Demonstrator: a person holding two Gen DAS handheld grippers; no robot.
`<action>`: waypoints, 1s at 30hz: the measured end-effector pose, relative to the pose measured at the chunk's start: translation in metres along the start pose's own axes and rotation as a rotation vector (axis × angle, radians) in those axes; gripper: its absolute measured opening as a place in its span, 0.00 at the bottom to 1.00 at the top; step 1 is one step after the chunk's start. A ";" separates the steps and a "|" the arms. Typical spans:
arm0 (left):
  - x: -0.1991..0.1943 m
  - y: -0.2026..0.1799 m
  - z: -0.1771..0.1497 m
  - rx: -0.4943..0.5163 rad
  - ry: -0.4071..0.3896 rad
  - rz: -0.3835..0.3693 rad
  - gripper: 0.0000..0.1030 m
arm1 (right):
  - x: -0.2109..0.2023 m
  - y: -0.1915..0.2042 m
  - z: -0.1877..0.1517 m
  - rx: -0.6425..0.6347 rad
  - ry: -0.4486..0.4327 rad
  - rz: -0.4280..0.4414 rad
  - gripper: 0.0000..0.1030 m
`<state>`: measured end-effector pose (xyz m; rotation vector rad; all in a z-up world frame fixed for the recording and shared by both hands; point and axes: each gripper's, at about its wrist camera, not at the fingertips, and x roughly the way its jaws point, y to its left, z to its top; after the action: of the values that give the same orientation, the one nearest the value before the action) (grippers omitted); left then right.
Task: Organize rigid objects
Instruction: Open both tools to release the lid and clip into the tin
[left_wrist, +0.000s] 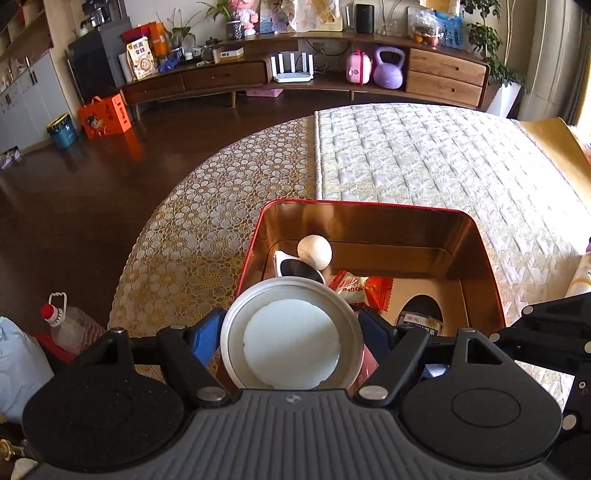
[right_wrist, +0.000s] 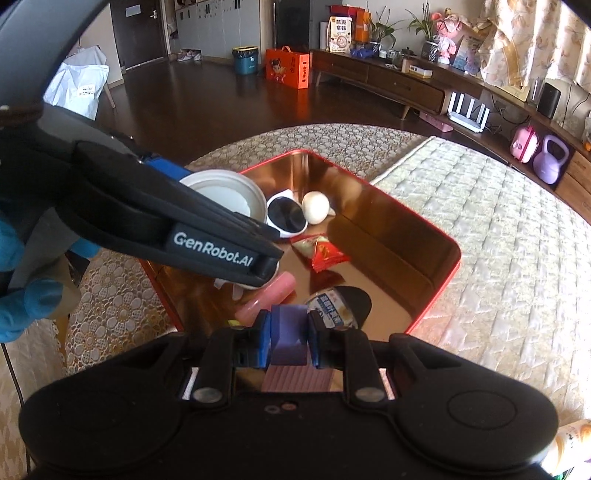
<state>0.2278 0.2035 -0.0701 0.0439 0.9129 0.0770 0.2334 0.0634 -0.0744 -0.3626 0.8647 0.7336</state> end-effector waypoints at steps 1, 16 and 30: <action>0.000 -0.001 0.000 0.003 -0.002 0.001 0.76 | 0.000 0.000 -0.001 0.001 0.000 0.002 0.21; -0.009 0.000 -0.008 -0.030 -0.005 0.001 0.77 | -0.029 -0.011 -0.015 0.059 -0.046 0.030 0.35; -0.040 -0.011 -0.012 -0.076 -0.053 -0.060 0.78 | -0.080 -0.023 -0.023 0.123 -0.130 0.076 0.51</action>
<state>0.1940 0.1897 -0.0464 -0.0520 0.8568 0.0547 0.2024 0.0002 -0.0245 -0.1716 0.7993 0.7619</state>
